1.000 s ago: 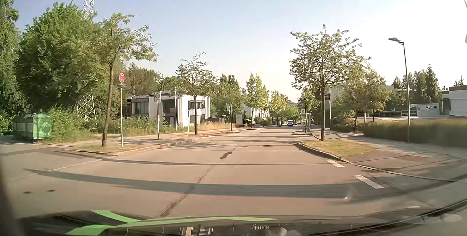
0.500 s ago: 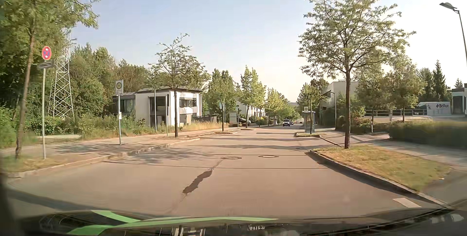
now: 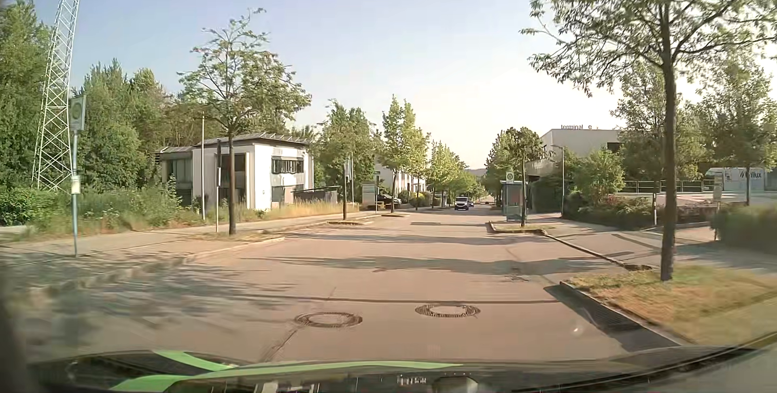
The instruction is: Follow the waypoints while adhering to traffic rules and regulations
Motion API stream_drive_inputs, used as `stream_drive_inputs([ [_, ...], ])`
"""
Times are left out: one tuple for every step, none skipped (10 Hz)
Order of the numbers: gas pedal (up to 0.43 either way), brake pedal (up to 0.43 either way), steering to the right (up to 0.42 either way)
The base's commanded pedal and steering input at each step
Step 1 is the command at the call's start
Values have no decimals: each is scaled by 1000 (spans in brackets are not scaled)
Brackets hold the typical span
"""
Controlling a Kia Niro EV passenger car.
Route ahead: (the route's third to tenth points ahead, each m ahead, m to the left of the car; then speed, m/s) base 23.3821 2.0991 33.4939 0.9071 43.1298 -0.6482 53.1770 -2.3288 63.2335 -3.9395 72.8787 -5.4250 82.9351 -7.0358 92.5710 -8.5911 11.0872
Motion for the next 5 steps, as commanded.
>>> stream_drive_inputs([
  [67,0,27],
  [67,0,23],
  [67,0,23],
  [67,0,23],
  [67,0,23],
])
